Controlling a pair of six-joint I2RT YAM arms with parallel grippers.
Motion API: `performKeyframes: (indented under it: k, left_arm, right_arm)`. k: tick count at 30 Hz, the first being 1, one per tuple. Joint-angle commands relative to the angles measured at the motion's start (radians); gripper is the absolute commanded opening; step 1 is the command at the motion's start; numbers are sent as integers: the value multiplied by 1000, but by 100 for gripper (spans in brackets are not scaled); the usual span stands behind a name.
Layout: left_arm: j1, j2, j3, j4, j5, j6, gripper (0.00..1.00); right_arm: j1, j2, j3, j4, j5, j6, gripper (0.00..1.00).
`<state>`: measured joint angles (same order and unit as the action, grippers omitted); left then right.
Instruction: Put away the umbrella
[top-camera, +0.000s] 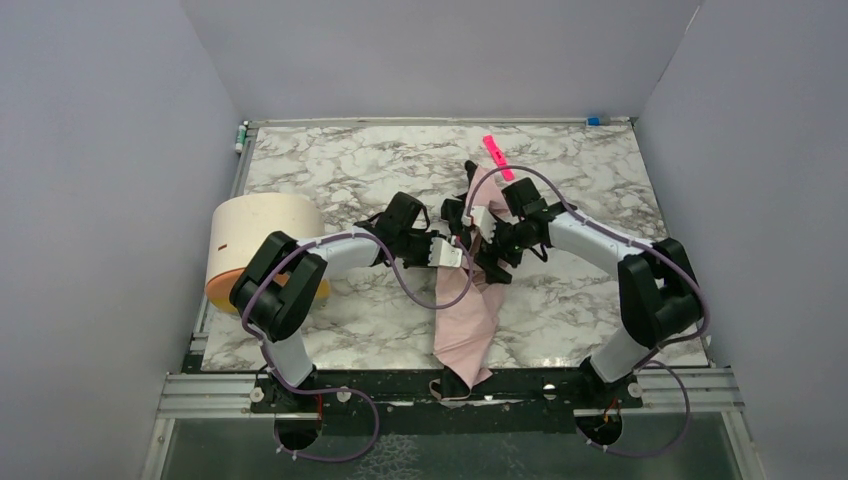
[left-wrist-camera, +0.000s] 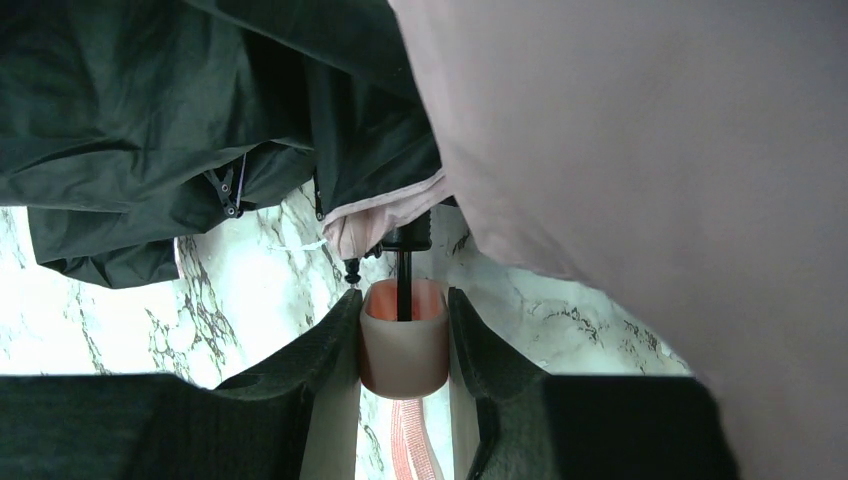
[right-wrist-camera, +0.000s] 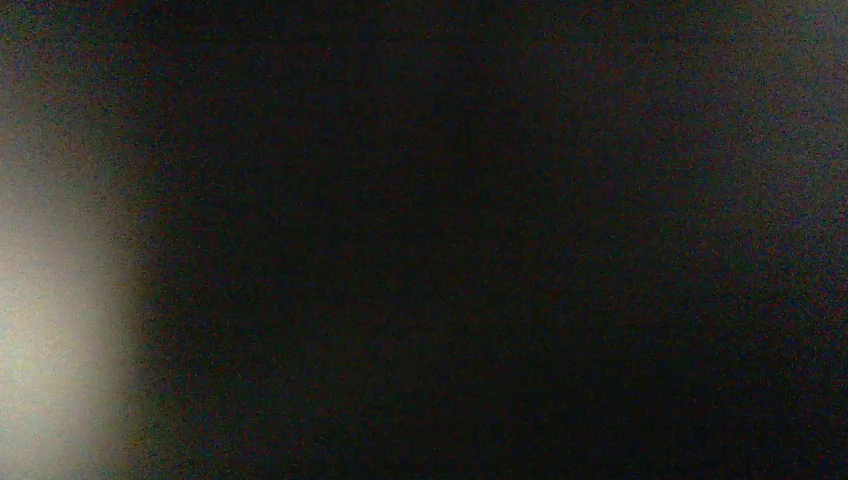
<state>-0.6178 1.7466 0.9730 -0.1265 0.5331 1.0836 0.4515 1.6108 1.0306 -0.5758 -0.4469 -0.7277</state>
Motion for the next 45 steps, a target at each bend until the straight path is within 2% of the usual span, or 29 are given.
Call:
performKeyframes:
  k: [1,7,13,16,23,26,27,29,30,35,39,41,45]
  left_arm:
    - [-8,-19,-16,-56,41,19,0]
    - [-8,-11,-7,-56,51,14,0]
    - [-8,-2,-3,-38,57,-7,1]
    - [-8,2,-2,-21,57,-27,3]
    - [-8,-3,-10,35,19,-89,10]
    - [-3,-31,-18,68,-24,-120,20]
    - [-1,-47,-19,74,-35,-130,26]
    - [6,-85,-21,102,-68,-173,53]
    - [12,-107,-25,118,-89,-197,61]
    - [32,-227,-58,248,-270,-364,74]
    - [47,-320,-58,271,-417,-519,81]
    - [47,-371,-58,254,-478,-621,82]
    - [48,-504,-91,168,-486,-842,85]
  right_arm:
    - [0,63,-3,77,-8,-22,90]
    - [0,103,-15,164,-62,-7,89]
    - [0,142,-11,163,-132,-17,80]
    - [0,159,-14,161,-151,-17,71]
    - [0,180,-10,158,-163,-2,34]
    - [1,183,-6,145,-143,11,25]
    - [0,185,-4,145,-134,17,21]
    - [-2,187,-4,147,-117,29,15]
    - [-3,188,-6,155,-108,39,13]
    - [-41,166,-30,223,-82,107,7]
    - [-69,147,-53,283,-43,144,6]
    - [-76,139,-67,304,-33,144,6]
    - [-80,133,-90,317,-39,127,6]
